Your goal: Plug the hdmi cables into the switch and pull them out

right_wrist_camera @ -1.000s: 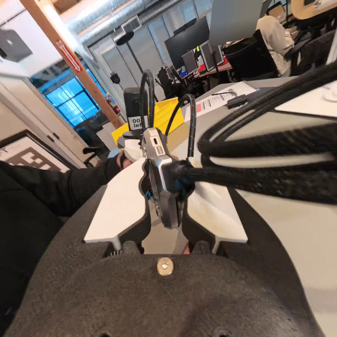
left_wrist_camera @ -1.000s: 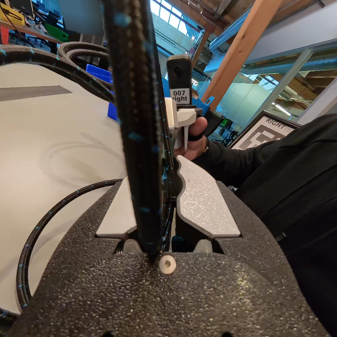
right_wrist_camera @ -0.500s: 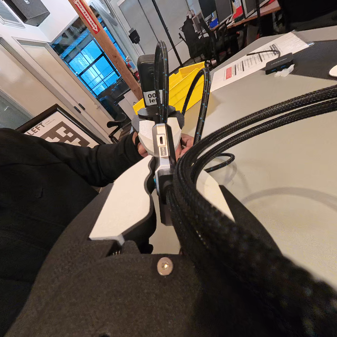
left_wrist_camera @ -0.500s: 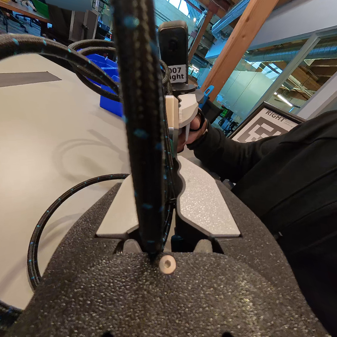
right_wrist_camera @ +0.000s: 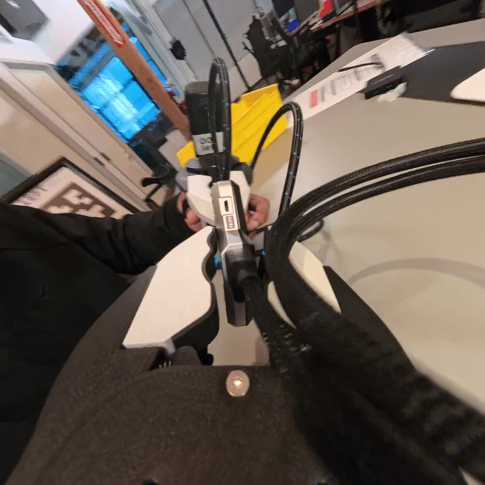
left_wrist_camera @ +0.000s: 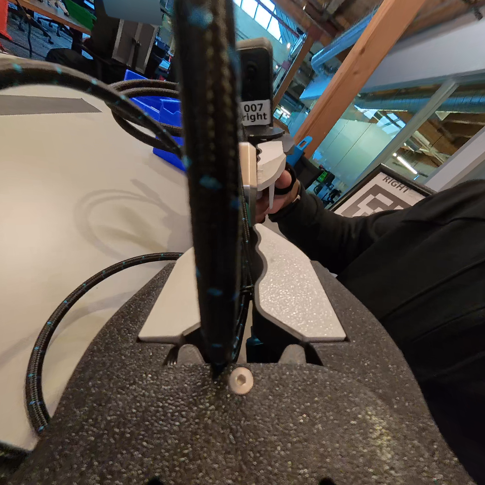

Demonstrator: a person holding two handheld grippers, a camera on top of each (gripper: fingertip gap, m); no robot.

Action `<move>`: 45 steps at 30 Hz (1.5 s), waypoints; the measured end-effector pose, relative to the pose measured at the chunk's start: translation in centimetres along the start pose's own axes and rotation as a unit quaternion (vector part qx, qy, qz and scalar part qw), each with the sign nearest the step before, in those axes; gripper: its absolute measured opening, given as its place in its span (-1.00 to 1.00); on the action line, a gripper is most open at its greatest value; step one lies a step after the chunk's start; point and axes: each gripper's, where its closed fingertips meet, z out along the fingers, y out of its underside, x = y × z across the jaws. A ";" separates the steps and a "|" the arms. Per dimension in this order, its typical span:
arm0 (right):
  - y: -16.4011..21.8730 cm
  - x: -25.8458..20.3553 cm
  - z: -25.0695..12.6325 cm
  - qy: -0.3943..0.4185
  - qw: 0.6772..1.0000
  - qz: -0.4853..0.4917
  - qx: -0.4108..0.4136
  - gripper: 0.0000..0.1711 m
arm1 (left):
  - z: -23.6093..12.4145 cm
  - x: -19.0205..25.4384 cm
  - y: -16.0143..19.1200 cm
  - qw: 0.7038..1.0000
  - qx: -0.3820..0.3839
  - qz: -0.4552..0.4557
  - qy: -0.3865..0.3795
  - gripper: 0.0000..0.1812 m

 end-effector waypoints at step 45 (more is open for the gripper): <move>-5.5 0.9 4.6 0.253 0.801 -0.535 -0.092 -0.28 | -3.1 -2.3 -3.6 0.926 0.154 0.256 -0.230 -0.86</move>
